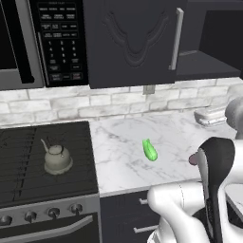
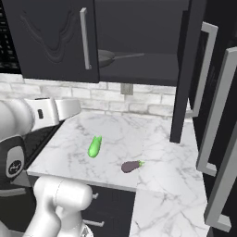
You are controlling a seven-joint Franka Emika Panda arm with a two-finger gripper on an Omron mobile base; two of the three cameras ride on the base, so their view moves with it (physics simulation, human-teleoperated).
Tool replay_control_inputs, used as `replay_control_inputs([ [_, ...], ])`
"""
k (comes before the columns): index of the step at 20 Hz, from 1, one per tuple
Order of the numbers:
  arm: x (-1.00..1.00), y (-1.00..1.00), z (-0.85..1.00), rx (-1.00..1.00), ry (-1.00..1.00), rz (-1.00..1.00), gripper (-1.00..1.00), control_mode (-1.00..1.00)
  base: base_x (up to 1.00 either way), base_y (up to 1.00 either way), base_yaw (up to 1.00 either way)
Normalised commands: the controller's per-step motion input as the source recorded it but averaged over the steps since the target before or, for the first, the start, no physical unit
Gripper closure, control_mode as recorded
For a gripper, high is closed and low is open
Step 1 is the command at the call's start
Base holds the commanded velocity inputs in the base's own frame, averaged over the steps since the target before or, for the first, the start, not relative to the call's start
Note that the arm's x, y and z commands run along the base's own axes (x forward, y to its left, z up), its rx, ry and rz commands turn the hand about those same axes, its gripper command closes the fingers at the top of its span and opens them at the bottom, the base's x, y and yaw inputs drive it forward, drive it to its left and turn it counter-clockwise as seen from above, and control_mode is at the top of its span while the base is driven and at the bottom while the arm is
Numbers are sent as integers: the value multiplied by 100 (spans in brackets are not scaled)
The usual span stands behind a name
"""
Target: Pick the pan from the cabinet and place it on the stove. Then turn on the stove burner for the pan.
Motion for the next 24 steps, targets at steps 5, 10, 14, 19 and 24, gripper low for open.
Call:
replay_control_inputs([
  [5, 13, 47, 21, 21, -15, 20, -100, -100, 0, 0, 0],
  [10, 18, 25, 48, 12, -19, 11, -100, -100, 0, 0, 0],
  [14, 21, 3, 48, 7, -17, 3, -100, -100, 0, 0, 0],
  [19, 31, -7, 18, 4, -3, 0, -100, -100, 0, 0, 0],
  [24, 46, -11, 1, 1, 0, -3, -100, -100, 0, 0, 0],
])
